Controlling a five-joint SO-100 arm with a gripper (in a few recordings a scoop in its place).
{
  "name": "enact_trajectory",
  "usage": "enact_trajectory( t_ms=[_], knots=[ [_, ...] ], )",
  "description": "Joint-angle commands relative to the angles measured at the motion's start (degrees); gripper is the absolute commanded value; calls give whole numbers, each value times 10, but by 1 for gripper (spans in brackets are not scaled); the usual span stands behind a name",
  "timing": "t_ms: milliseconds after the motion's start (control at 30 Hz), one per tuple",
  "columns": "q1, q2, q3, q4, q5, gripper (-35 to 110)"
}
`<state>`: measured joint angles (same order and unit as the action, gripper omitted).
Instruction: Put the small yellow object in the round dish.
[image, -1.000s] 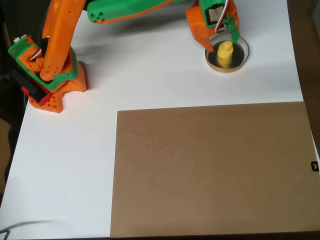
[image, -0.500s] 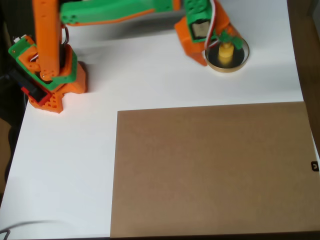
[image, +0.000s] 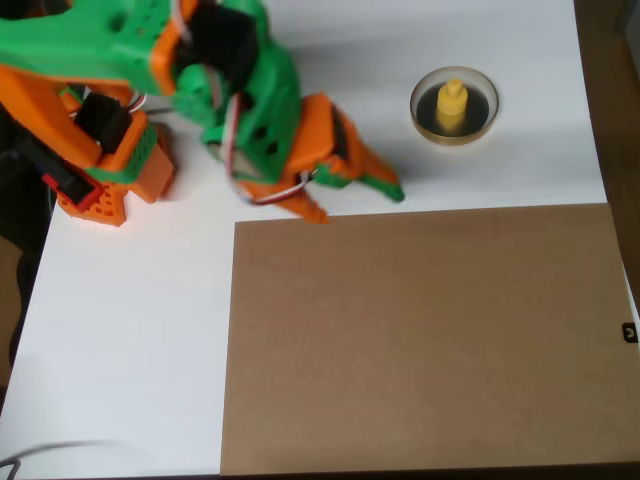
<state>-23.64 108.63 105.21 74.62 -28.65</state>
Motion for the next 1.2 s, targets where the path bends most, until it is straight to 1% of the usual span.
enact_trajectory(
  t_ms=[0, 167, 367, 667, 900, 1033, 1167],
  knots=[
    [76, 86, 17, 1, -18, 26],
    [169, 144, 61, -13, -15, 26],
    [266, 212, 121, -52, 26, 26],
    [392, 291, 181, -83, 103, 27],
    [482, 359, 262, -125, 175, 27],
    [515, 422, 324, -149, 190, 28],
    [555, 431, 348, -163, 229, 29]
  ],
)
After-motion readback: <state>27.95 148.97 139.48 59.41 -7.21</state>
